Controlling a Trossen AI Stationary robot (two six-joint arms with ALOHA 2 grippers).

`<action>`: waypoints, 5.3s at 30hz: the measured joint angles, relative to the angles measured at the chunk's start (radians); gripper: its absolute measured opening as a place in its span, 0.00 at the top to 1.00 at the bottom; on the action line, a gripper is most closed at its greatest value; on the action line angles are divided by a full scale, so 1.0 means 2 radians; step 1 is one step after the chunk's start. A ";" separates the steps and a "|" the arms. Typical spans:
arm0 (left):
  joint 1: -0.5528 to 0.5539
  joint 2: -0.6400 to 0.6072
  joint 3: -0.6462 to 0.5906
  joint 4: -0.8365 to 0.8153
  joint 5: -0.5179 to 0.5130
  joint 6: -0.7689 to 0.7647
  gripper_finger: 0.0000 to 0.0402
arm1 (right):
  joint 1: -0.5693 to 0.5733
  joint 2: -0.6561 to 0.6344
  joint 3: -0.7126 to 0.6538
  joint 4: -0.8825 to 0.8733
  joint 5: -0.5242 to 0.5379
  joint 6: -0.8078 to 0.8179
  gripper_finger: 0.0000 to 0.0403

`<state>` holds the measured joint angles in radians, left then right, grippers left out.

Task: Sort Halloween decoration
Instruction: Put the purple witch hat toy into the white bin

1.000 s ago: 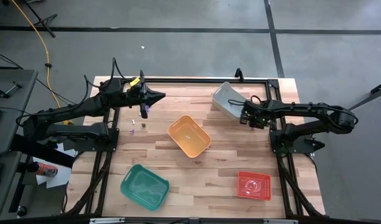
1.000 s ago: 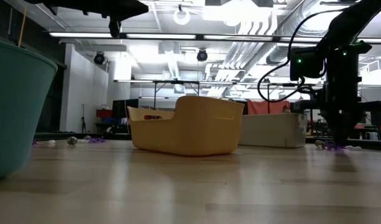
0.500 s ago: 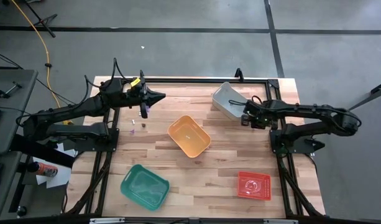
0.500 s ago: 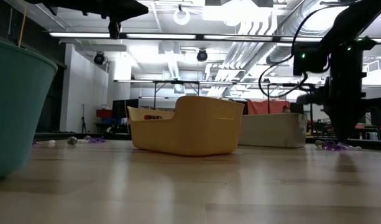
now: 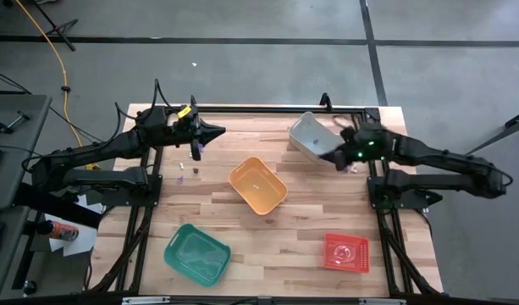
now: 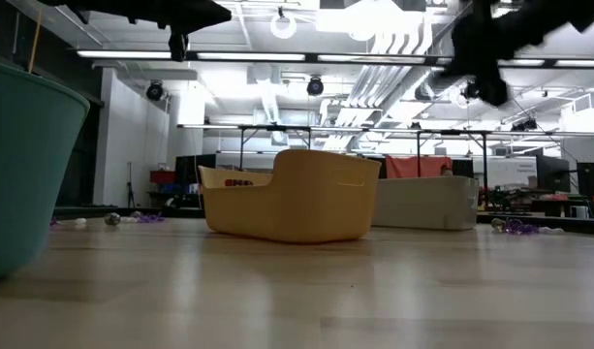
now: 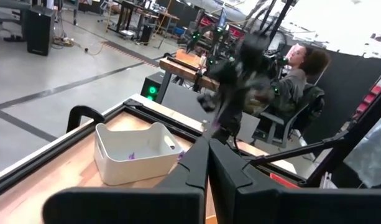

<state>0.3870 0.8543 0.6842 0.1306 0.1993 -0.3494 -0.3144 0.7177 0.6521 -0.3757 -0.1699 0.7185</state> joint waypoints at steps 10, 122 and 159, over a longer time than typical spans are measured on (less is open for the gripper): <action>-0.001 0.000 0.023 0.028 0.030 0.013 1.00 | 0.008 0.079 0.052 0.252 0.025 -0.222 1.00; -0.001 0.000 0.030 0.002 0.025 0.037 1.00 | 0.011 0.181 0.154 0.240 -0.062 -0.298 1.00; 0.002 0.309 0.074 -0.689 -0.089 0.109 0.58 | 0.010 0.182 0.154 0.204 -0.019 -0.324 1.00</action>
<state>0.3920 1.4723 0.8314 -1.2469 0.0208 -0.1310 -0.2939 1.0821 0.9604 0.0319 -0.2089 0.0700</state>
